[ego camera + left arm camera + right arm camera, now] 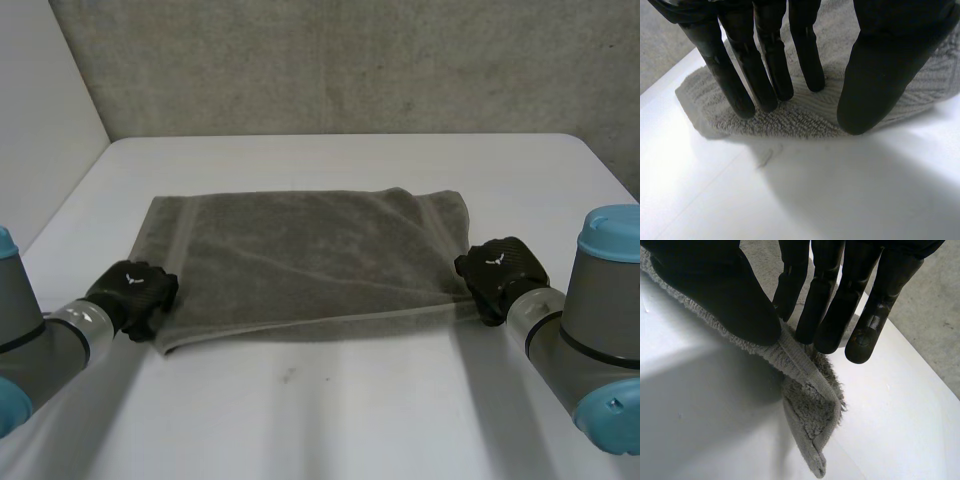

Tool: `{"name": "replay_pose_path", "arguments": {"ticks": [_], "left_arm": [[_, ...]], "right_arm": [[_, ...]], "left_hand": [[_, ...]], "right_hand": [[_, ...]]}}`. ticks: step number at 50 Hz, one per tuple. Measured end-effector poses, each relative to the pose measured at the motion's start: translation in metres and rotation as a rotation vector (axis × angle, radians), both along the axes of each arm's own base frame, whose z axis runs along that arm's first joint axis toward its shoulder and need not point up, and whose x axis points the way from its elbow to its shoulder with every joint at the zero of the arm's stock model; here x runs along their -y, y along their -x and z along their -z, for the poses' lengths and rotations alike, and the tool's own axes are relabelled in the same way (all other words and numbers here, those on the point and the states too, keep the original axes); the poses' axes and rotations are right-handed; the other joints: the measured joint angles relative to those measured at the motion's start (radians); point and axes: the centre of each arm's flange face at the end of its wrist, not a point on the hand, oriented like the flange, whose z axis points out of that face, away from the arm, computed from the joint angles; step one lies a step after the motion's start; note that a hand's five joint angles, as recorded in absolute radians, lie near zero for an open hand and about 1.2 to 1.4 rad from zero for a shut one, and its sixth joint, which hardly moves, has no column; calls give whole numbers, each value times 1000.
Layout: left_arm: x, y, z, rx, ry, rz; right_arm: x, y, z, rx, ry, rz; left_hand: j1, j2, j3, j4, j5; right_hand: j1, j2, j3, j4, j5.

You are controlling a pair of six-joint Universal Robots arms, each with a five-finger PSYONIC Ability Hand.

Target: Fold the towel.

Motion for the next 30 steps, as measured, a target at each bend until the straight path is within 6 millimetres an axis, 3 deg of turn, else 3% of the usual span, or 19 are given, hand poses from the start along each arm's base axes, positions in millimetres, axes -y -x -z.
{"name": "replay_pose_path", "arguments": {"ticks": [14, 22, 30], "left_arm": [[-25, 19, -35, -206, -31, -23], [-45, 33, -33, -250, -69, 17], [-47, 35, -18, -232, -80, 19]], "right_arm": [[-3, -2, 0, -1, -2, -10], [-3, -2, 1, -2, -5, -9], [-3, -1, 2, -3, -7, -8]], "left_hand": [[-181, -185, -185, -184, -186], [-183, -188, -187, -187, -190], [-183, -188, -187, -187, -190]], "right_hand": [[0, 0, 0, 0, 0], [0, 0, 0, 0, 0], [0, 0, 0, 0, 0]]}}
